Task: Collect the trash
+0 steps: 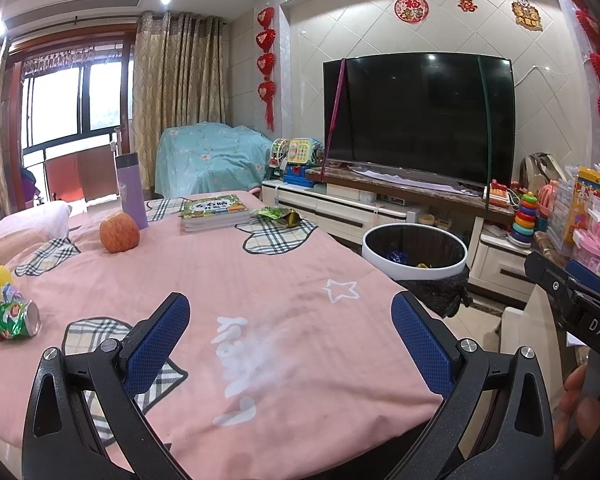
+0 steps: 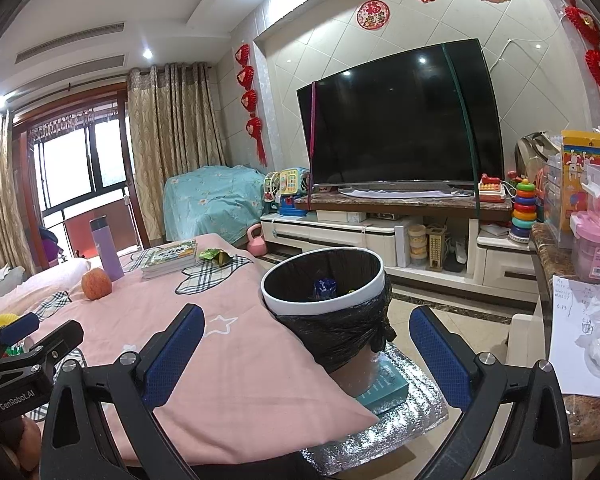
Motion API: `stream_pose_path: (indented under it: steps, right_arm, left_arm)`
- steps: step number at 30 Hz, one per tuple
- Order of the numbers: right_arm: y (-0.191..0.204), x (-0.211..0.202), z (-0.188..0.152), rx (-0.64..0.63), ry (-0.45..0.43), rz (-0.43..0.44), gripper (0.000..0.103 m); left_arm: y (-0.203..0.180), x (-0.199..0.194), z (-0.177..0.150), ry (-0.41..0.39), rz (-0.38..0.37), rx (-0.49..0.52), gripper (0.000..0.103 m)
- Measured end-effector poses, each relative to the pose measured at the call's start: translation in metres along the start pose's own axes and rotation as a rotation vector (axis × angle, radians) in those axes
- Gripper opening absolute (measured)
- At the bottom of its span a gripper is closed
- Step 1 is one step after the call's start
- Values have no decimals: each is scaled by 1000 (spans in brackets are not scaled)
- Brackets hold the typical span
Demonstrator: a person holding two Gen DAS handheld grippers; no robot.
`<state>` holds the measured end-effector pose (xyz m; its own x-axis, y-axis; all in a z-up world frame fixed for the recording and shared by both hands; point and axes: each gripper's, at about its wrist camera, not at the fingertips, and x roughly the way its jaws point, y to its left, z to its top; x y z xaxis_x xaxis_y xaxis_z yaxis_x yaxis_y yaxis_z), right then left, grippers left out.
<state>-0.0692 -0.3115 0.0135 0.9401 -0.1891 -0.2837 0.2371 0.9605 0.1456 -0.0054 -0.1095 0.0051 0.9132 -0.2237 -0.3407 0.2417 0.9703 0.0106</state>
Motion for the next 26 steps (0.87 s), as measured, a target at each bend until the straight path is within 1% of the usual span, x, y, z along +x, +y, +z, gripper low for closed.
stream_pose_path:
  steps: [15,23,26]
  right_arm:
    - [3,0,0,0,1,3,103]
    - [9,4,-2,8,16,20,103]
    - [12,8,-4,5,29,25,103]
  left_arm:
    - [-2,1,-1,6,-3,2,103]
    - [1,9,-1,27,-9,-3,103]
    - [4,15,-3,47,-12,-10,103]
